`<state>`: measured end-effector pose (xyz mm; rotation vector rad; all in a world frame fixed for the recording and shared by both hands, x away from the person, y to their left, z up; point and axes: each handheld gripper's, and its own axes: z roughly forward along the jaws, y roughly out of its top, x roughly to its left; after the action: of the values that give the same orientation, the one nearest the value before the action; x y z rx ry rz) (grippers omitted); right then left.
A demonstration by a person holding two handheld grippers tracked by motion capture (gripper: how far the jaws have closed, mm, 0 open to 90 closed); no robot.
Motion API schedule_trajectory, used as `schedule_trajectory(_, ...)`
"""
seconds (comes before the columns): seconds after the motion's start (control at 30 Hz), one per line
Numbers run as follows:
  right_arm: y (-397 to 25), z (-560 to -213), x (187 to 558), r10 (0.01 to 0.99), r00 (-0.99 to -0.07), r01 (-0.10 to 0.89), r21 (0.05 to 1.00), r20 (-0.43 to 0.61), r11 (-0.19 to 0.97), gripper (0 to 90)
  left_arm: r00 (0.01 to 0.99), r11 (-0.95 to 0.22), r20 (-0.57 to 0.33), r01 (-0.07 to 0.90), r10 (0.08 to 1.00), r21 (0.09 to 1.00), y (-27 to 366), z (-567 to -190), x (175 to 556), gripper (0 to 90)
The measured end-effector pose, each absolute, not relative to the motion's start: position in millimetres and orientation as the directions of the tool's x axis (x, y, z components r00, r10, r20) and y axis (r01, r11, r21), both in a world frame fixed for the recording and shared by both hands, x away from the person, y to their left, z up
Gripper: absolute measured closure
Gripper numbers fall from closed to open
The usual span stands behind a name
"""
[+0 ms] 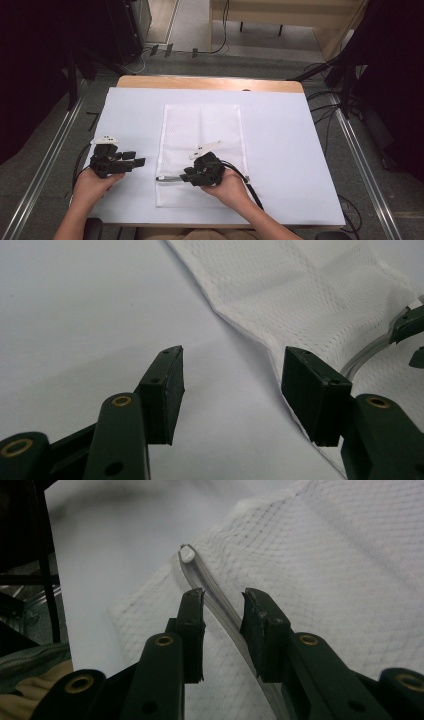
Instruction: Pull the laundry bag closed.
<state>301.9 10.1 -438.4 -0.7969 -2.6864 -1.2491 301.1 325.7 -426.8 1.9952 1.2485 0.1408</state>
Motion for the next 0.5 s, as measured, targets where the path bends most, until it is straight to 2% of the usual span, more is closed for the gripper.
schedule_trajectory(0.5,43,-448,301,0.373,-0.876,0.476,0.677,0.307,0.561,75.3,0.517,-0.231,-0.286,0.722,0.807,0.653,325,-427,302,42.9)
